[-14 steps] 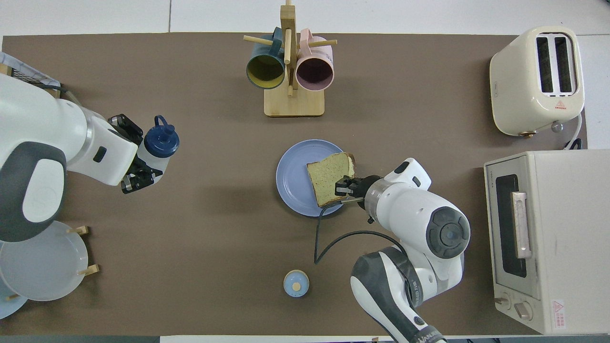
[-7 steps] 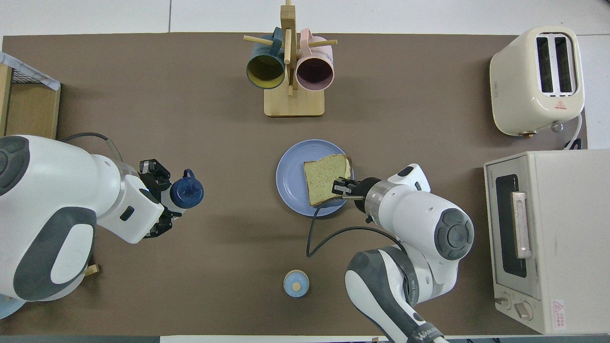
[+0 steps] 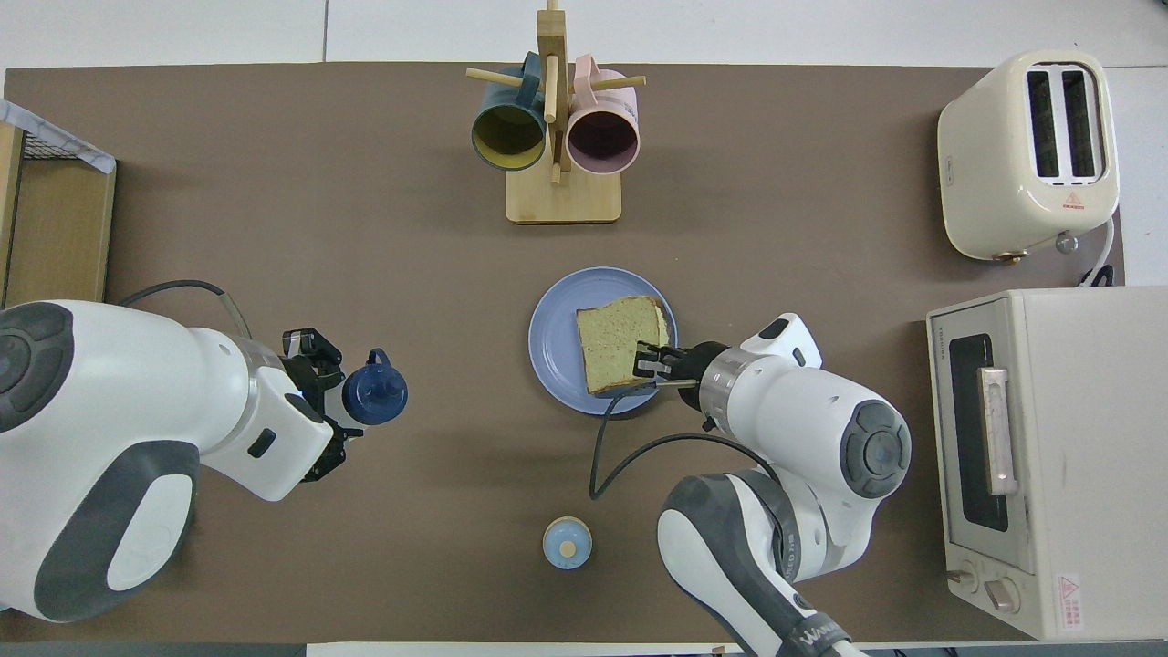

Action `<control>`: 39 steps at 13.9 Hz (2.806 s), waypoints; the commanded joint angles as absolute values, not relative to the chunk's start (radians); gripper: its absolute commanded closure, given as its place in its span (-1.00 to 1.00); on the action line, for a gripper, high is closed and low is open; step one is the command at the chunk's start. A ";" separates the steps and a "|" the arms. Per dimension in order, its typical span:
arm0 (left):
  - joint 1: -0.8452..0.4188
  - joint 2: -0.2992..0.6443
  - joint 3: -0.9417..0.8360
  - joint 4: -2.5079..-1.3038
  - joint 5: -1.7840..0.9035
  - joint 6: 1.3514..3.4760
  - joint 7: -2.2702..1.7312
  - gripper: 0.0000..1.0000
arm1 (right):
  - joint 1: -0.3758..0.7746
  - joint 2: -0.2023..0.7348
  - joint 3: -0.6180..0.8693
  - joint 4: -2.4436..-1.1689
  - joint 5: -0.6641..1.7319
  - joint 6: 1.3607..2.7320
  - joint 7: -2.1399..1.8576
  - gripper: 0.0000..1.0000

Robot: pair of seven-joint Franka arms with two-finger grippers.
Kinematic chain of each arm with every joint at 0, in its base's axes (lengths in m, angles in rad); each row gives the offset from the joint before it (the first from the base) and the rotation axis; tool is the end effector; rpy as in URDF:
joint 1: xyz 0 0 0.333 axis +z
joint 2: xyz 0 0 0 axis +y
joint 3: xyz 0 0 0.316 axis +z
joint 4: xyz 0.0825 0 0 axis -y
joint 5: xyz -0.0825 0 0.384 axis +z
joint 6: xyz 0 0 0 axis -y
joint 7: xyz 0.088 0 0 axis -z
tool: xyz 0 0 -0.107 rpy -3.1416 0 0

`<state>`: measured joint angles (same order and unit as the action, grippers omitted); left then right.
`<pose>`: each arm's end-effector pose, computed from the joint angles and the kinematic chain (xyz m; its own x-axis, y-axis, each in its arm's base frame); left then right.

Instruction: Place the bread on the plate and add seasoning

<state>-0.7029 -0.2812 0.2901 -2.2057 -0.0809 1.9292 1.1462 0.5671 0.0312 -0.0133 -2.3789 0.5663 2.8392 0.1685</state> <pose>0.4321 -0.1871 0.4922 0.0341 -0.9900 0.1366 -0.9971 -0.0244 0.0725 0.4644 0.2543 0.3495 0.9525 -0.1710 0.2522 -0.0562 -0.9121 -0.4061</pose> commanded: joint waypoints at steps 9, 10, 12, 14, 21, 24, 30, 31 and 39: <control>-0.707 -0.321 0.287 -2.235 -0.060 1.951 1.120 1.00 | 0.517 0.095 -0.018 -2.225 0.548 2.823 0.086 -1.00; -0.707 -0.321 0.285 -2.235 -0.060 1.951 1.120 1.00 | 0.499 0.106 -0.018 -2.177 0.534 2.766 0.069 -1.00; -0.707 -0.321 0.287 -2.235 -0.060 1.951 1.120 1.00 | 0.441 0.135 -0.020 -2.021 0.531 2.544 0.071 -1.00; -0.706 -0.321 0.287 -2.235 -0.060 1.953 1.120 1.00 | 0.396 0.166 -0.017 -1.916 0.531 2.420 0.075 -1.00; -0.704 -0.321 0.287 -2.235 -0.060 1.954 1.118 1.00 | 0.414 0.177 -0.009 -1.663 0.534 2.125 0.383 -1.00; -0.706 -0.321 0.285 -2.235 -0.060 1.954 1.118 1.00 | 0.492 0.097 -0.008 -1.643 0.534 2.072 0.546 -1.00; -0.704 -0.322 0.244 -2.233 -0.058 1.954 1.049 1.00 | 0.663 0.057 0.002 -1.640 0.419 2.121 0.659 -0.39; -0.704 -0.322 0.230 -2.235 -0.058 1.954 1.034 1.00 | 0.666 0.055 0.003 -1.640 0.414 2.126 0.672 -0.32; -0.704 -0.322 0.221 -2.233 -0.060 1.960 1.017 1.00 | 0.721 0.046 0.005 -1.684 0.411 2.195 0.696 -0.01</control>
